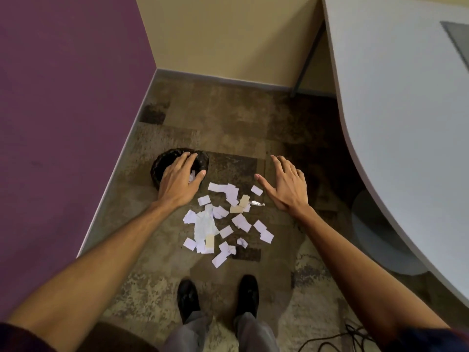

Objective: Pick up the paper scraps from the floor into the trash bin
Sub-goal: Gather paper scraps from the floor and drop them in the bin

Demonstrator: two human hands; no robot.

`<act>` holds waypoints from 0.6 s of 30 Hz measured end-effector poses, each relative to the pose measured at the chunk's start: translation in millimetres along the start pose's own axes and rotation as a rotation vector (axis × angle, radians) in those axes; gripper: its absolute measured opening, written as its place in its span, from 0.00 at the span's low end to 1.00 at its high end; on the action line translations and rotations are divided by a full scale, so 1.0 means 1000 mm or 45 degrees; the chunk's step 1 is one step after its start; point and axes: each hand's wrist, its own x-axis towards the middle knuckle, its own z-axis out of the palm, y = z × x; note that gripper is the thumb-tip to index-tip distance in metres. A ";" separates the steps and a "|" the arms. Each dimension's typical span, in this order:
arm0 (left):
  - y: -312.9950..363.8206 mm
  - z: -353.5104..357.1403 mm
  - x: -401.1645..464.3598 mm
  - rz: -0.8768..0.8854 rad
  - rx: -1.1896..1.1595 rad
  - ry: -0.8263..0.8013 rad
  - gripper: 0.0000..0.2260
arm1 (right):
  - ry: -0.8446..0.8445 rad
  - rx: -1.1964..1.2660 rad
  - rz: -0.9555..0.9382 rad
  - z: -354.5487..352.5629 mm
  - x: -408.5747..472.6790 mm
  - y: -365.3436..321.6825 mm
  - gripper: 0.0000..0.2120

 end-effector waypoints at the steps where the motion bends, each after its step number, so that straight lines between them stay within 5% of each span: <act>1: -0.005 0.009 -0.002 -0.005 -0.016 -0.019 0.26 | -0.021 0.000 0.002 0.010 -0.002 0.001 0.40; 18: -0.039 0.130 -0.043 -0.109 -0.027 -0.182 0.19 | -0.298 0.085 0.004 0.150 -0.030 0.042 0.35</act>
